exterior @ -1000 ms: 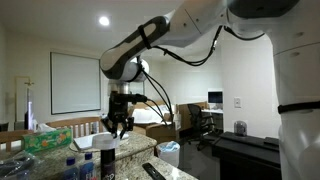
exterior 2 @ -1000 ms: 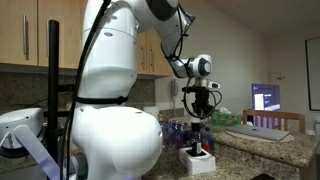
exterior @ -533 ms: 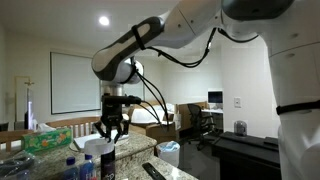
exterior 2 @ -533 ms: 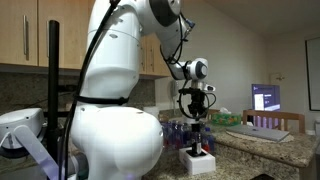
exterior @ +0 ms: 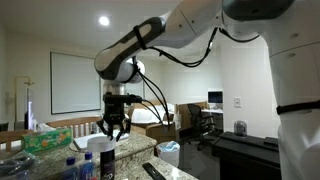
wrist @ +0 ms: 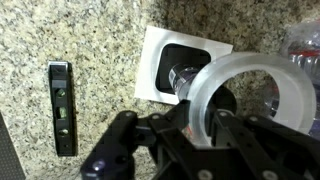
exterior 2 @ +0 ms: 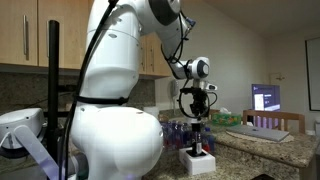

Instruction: Stack the objects to the right of the box on top of the box

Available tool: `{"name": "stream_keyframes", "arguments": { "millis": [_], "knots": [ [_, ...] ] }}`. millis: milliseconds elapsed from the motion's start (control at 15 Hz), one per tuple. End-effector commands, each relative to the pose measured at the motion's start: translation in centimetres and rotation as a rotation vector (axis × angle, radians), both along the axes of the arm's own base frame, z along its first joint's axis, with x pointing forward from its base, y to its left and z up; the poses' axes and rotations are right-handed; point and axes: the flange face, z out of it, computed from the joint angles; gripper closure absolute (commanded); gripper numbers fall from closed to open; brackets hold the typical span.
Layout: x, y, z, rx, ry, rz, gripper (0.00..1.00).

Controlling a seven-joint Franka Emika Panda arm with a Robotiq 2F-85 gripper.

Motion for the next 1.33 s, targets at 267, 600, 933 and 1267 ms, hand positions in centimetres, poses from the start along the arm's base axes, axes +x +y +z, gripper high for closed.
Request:
{"name": "stream_keyframes", "arguments": {
  "millis": [267, 600, 933, 1267],
  "knots": [
    [-1.3, -0.8, 2.4, 0.014, -0.024, -0.041, 0.96],
    [-1.4, -1.6, 1.7, 0.008, -0.005, -0.056, 0.96],
    [-1.5, -2.0, 0.5, 0.000, 0.020, -0.079, 0.96],
    [-1.4, -2.5, 0.0, -0.008, 0.030, -0.120, 0.96]
  ]
}}
